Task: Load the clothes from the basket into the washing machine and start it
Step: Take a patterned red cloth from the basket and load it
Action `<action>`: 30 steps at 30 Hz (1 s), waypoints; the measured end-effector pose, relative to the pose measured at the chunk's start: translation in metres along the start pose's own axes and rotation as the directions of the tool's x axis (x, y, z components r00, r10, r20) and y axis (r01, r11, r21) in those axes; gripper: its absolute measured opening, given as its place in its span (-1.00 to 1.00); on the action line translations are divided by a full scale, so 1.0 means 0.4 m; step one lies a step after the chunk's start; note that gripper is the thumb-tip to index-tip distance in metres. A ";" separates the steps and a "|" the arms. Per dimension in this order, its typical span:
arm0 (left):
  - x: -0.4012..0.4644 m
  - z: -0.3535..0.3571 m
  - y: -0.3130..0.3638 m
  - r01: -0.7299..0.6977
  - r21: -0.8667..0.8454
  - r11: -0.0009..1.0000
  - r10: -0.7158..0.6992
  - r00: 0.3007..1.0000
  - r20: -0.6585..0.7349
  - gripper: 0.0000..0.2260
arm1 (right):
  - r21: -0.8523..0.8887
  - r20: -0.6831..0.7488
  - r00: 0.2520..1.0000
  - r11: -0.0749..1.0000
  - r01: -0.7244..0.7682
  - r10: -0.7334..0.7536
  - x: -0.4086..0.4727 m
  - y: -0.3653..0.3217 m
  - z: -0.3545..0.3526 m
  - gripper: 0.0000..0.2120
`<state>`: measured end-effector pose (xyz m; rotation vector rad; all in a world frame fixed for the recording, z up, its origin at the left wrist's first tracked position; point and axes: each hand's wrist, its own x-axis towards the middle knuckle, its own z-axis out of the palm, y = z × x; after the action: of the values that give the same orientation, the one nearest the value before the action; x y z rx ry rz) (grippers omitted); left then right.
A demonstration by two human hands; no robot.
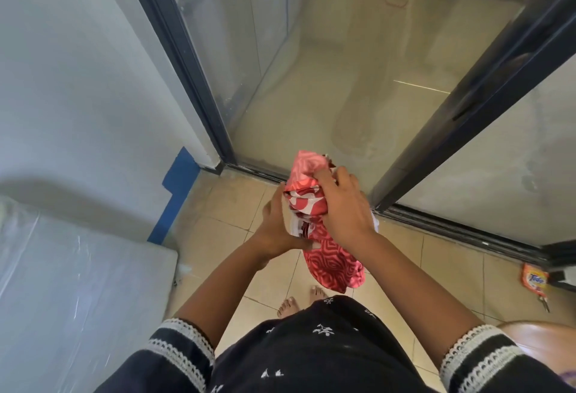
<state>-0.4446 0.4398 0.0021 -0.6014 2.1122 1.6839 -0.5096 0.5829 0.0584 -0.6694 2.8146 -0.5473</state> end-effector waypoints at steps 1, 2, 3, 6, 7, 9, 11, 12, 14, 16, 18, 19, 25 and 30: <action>0.007 0.009 0.003 -0.079 0.006 0.997 0.079 0.997 0.025 0.19 | 0.075 -0.011 1.000 0.997 0.026 -0.025 -0.001 -0.031 -0.015 -0.30; 0.013 0.020 0.005 -0.137 0.009 0.991 0.137 0.989 0.048 0.09 | 0.124 -0.038 0.998 0.991 0.047 -0.043 -0.003 -0.061 -0.024 -0.31; 0.019 0.033 0.007 -0.191 0.034 0.981 0.189 0.981 0.049 -0.08 | 0.142 -0.074 0.996 0.988 0.061 -0.051 -0.008 -0.086 -0.029 -0.31; 0.016 0.059 0.030 -0.174 0.121 0.977 0.189 0.974 -0.122 -0.66 | 0.260 -0.173 0.981 0.956 0.135 -0.092 -0.017 -0.105 -0.027 -0.25; 0.017 0.061 0.030 -0.132 0.071 0.989 0.144 0.972 -0.186 -0.76 | 0.355 -0.185 0.973 0.914 0.195 -0.136 -0.016 -0.092 -0.027 -0.24; 0.014 0.051 0.020 -0.066 -0.097 0.993 0.042 0.971 -0.233 -0.86 | 0.525 -0.166 0.963 0.808 0.269 -0.212 -0.017 -0.053 -0.030 -0.24; 0.009 0.030 0.000 -0.026 -0.267 0.963 -0.035 0.975 -0.221 -0.82 | 0.582 -0.098 0.971 0.779 0.235 -0.220 -0.023 -0.005 -0.023 -0.10; 0.003 0.018 -0.008 -0.026 -0.363 0.931 -0.053 0.978 -0.204 -0.81 | 0.570 -0.042 0.981 0.802 0.180 -0.191 -0.029 0.021 -0.010 0.02; -0.011 -0.007 -0.008 -0.051 -0.556 0.829 -0.047 0.986 -0.160 -0.77 | 0.499 0.070 0.993 0.866 0.046 -0.093 -0.047 0.071 0.030 0.21; -0.028 -0.022 -0.003 -0.033 -0.738 0.674 -0.073 0.991 -0.111 -0.73 | 0.463 0.145 0.989 0.885 -0.054 -0.016 -0.070 0.100 0.079 0.30; -0.047 -0.019 0.001 0.051 -0.847 0.528 -0.133 0.991 -0.024 -0.68 | 0.548 0.156 0.988 0.833 -0.072 -0.018 -0.088 0.089 0.114 0.28; -0.058 -0.010 0.006 0.101 -0.865 0.491 -0.155 0.987 0.027 -0.65 | 0.616 0.137 0.990 0.786 -0.061 -0.031 -0.094 0.074 0.122 0.21; -0.026 -0.046 -0.020 0.210 -0.576 0.790 -0.208 0.976 0.070 -0.58 | 0.459 0.056 0.998 0.888 -0.012 -0.016 -0.090 0.070 0.113 -0.33; -0.026 -0.094 -0.096 0.003 0.164 0.986 0.038 0.969 -0.245 0.03 | -0.333 0.111 0.991 0.942 -0.028 0.068 -0.056 0.093 0.039 -0.26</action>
<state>-0.4161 0.3966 -0.0157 -0.7788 2.4076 1.4895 -0.5005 0.6192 0.0318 -0.6631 2.8223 -0.0179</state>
